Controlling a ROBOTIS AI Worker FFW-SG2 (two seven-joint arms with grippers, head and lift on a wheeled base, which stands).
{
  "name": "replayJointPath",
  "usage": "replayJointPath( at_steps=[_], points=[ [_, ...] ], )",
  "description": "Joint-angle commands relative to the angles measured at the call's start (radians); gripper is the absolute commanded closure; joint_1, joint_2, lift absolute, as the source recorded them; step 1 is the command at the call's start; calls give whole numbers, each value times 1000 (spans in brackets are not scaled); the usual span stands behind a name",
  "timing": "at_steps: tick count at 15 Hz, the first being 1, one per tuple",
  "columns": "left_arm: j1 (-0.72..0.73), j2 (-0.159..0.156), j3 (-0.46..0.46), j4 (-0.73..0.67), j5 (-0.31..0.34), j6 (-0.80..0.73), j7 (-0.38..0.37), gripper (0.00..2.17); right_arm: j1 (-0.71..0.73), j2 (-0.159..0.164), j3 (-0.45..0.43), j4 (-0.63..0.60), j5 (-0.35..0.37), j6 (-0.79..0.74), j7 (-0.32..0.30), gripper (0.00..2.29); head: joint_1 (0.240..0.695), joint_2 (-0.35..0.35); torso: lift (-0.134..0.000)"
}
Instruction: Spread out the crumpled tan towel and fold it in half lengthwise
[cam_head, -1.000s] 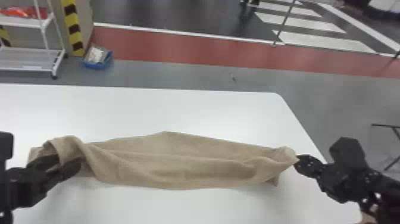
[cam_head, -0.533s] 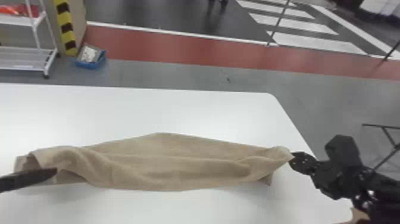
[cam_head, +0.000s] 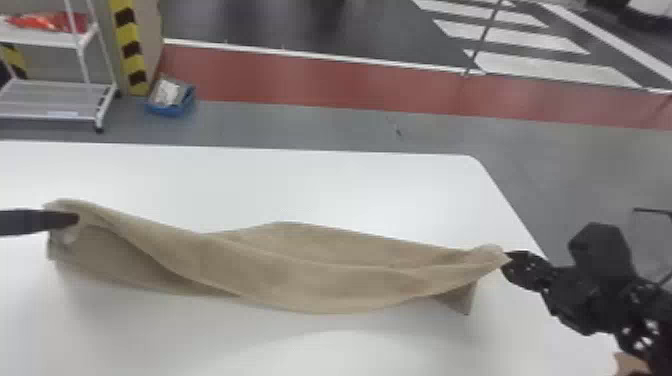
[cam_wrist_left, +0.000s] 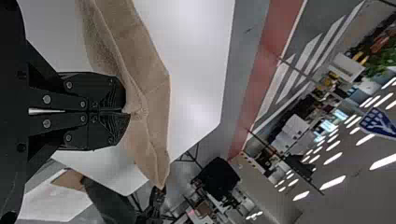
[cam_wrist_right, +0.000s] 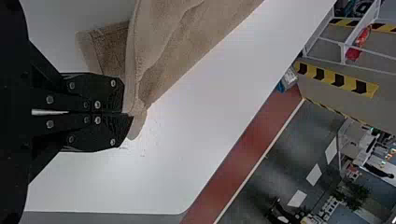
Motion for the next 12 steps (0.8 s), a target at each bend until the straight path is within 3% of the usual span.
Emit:
replayJointPath(
  at_steps=[1, 2, 3, 4, 5, 7, 8, 10, 12],
  points=[
    [61, 41, -88, 21, -113, 1, -14, 1963, 6, 1, 8, -13, 1, -1, 9, 1997, 695, -238, -124],
    [91, 52, -114, 18, -151, 1, -14, 1953, 12, 1, 13, -19, 1, -5, 12, 1997, 695, -233, -124],
    [118, 60, -135, 12, -168, 1, -14, 1808, 12, 1, 22, -20, 2, -1, 15, 1997, 695, -225, -124],
    [134, 54, -138, 6, -192, 1, -14, 1447, 12, 1, 30, -25, 2, -1, 15, 1997, 695, -222, -124],
    [148, 52, -143, -5, -218, 1, -14, 664, 12, 1, 37, -33, 2, 2, 17, 1997, 695, -219, -124],
    [177, 43, -128, -40, -260, 1, -14, 9, 12, 1, 43, -43, 5, 2, 19, 1997, 695, -210, -124],
    [208, 34, -96, -60, -260, 1, -2, 6, 12, 1, 43, -43, 7, 5, 19, 1997, 695, -199, -124],
    [265, 6, -54, -80, -263, 1, 121, 6, 12, 1, 43, -39, 8, 8, 19, 1997, 695, -187, -124],
    [297, -40, 9, -86, -258, 1, 159, 12, 12, 1, 59, -34, 16, 8, 17, 1997, 695, -162, -124]
  ],
)
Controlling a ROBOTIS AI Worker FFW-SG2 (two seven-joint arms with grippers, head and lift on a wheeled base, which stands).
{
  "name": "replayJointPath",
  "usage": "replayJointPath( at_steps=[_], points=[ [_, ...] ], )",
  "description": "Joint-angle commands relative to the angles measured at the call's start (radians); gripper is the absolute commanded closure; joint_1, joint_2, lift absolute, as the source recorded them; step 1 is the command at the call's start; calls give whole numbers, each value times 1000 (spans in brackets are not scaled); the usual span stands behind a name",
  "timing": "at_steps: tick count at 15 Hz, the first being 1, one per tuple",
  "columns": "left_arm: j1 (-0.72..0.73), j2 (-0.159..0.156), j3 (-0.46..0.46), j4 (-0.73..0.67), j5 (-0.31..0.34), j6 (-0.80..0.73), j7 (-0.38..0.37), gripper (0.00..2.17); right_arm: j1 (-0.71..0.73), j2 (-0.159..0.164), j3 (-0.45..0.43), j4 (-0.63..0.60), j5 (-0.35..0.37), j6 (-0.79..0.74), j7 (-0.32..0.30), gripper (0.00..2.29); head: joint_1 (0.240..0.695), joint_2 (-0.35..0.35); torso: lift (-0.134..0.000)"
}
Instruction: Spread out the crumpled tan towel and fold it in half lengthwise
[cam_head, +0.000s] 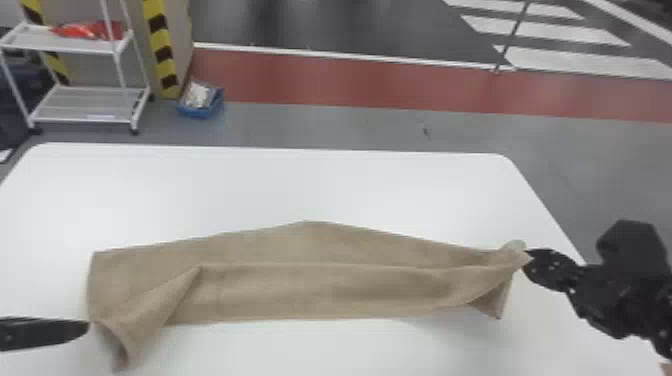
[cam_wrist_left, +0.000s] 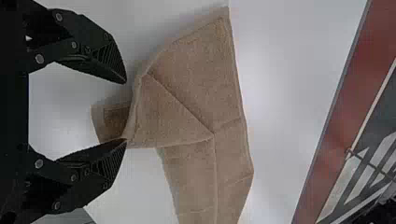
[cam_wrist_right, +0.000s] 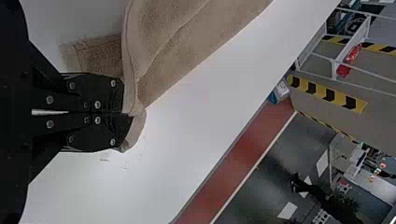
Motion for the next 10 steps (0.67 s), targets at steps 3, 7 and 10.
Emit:
replayJointPath(
  at_steps=[3, 7, 10],
  points=[
    [206, -129, 137, -121, 69, -230, 109, 235, -3, 1, 31, 3, 9, 10, -5, 1997, 695, -124, -124],
    [466, -237, 140, -328, 220, -466, 348, 272, -11, 1, 51, 7, 12, 19, -6, 1997, 695, -118, -124],
    [490, -258, 113, -326, 296, -564, 457, 269, -12, 1, 57, 4, 20, 25, -9, 1997, 695, -158, -124]
  ],
)
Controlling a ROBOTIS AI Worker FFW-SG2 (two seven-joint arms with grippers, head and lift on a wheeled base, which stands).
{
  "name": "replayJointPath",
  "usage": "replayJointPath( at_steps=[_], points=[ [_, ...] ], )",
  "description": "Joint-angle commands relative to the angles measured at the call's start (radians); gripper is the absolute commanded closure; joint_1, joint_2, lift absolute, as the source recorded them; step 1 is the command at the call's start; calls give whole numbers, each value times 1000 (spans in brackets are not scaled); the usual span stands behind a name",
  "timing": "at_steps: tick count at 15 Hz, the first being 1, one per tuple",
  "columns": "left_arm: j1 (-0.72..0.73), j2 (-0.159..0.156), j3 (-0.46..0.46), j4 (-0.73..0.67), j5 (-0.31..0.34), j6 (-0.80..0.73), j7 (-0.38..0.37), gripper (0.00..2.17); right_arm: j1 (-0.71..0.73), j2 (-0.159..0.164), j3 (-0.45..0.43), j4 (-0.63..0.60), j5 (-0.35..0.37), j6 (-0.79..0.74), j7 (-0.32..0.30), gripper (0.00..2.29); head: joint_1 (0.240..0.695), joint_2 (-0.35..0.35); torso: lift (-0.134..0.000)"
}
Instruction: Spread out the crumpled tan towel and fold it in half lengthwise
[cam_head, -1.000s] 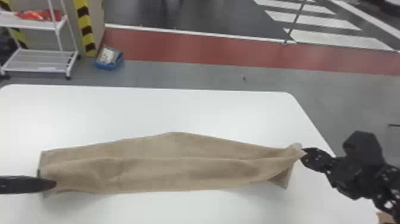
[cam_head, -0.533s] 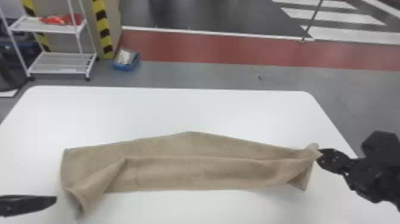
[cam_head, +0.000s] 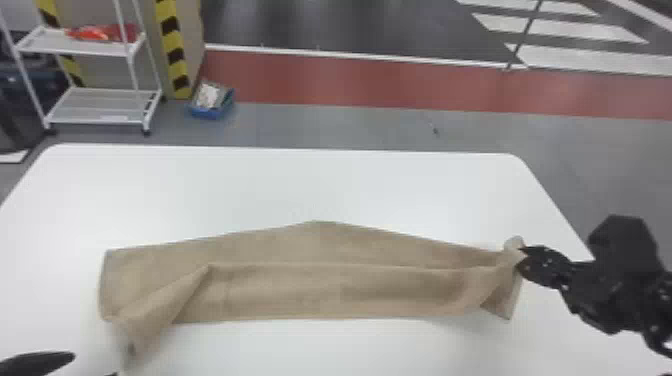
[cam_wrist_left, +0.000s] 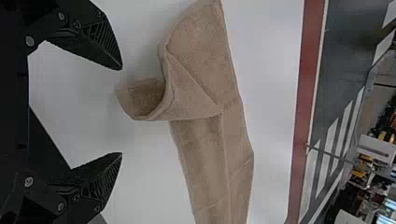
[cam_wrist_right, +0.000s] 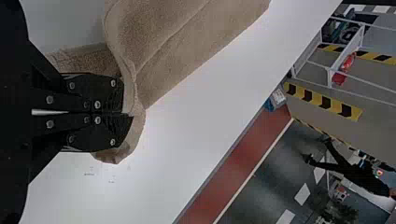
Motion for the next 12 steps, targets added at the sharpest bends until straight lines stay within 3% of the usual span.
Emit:
replayJointPath(
  at_steps=[1, 4, 9, 12],
  points=[
    [31, -10, -53, 7, 30, -147, 96, 269, 0, 1, -4, -5, -13, 20, -4, 1997, 695, -177, -124],
    [39, -4, -132, 19, 35, -223, 153, 269, -17, 1, 7, -74, -153, 250, 7, 1997, 695, -195, -124],
    [48, 13, -184, 8, 35, -223, 96, 269, -184, 1, 131, -139, -187, 753, 10, 1997, 695, -219, -124],
    [56, 22, -217, 22, 37, -251, 118, 269, -184, 1, 174, -142, -171, 784, 10, 1997, 695, -198, -124]
  ],
)
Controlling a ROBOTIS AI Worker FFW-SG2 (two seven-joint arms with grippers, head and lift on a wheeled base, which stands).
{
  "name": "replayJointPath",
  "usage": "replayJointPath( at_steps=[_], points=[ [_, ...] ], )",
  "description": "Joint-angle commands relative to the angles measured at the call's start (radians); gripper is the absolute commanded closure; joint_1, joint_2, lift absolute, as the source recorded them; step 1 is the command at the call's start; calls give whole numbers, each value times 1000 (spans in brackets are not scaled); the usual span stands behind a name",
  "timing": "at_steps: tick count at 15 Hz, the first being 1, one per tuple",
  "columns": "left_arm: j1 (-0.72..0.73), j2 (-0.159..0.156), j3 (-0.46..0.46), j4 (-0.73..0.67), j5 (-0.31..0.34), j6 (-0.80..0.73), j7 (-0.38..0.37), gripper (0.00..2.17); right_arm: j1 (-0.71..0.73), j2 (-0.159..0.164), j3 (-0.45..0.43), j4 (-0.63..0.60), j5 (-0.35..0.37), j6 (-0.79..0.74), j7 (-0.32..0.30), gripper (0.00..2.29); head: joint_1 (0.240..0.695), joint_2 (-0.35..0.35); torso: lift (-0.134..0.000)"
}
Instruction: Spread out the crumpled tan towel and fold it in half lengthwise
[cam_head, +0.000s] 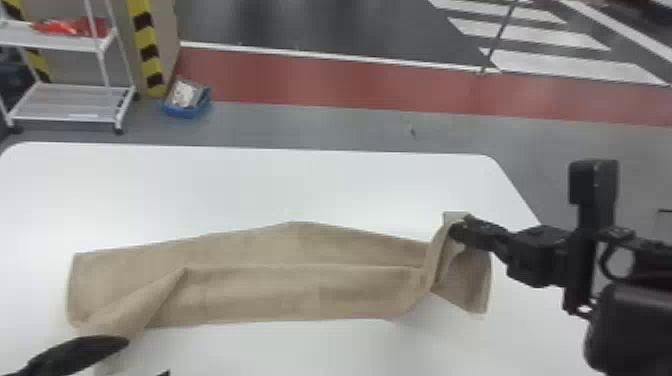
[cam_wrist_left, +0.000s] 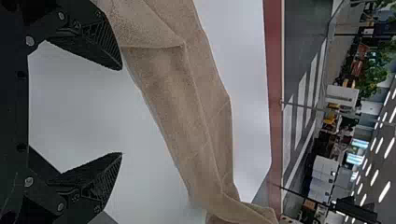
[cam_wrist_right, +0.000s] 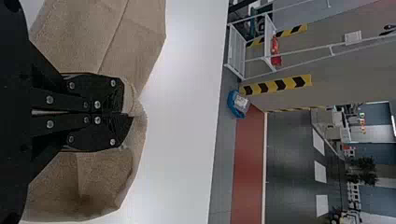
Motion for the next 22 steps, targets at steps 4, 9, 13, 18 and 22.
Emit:
replayJointPath(
  at_steps=[4, 9, 13, 18, 22],
  points=[
    [-43, 17, -49, 79, -22, -127, 30, 262, 42, 1, 20, -43, 5, 15, 3, 1997, 695, -184, -124],
    [-171, 13, -170, 224, -223, -115, 73, 259, 139, 1, -35, -90, -11, -22, 17, 1997, 695, -203, -124],
    [-240, 16, -210, 292, -308, -121, 156, 313, 230, 1, -127, -126, -82, -71, 28, 1997, 695, -211, -124],
    [-302, 17, -243, 336, -405, -100, 216, 1362, 288, 1, -227, -115, -157, -160, 29, 1997, 695, -230, -124],
    [-391, 17, -211, 384, -410, -45, 263, 1966, 308, 1, -264, -99, -165, -203, 28, 1997, 695, -216, -124]
  ],
)
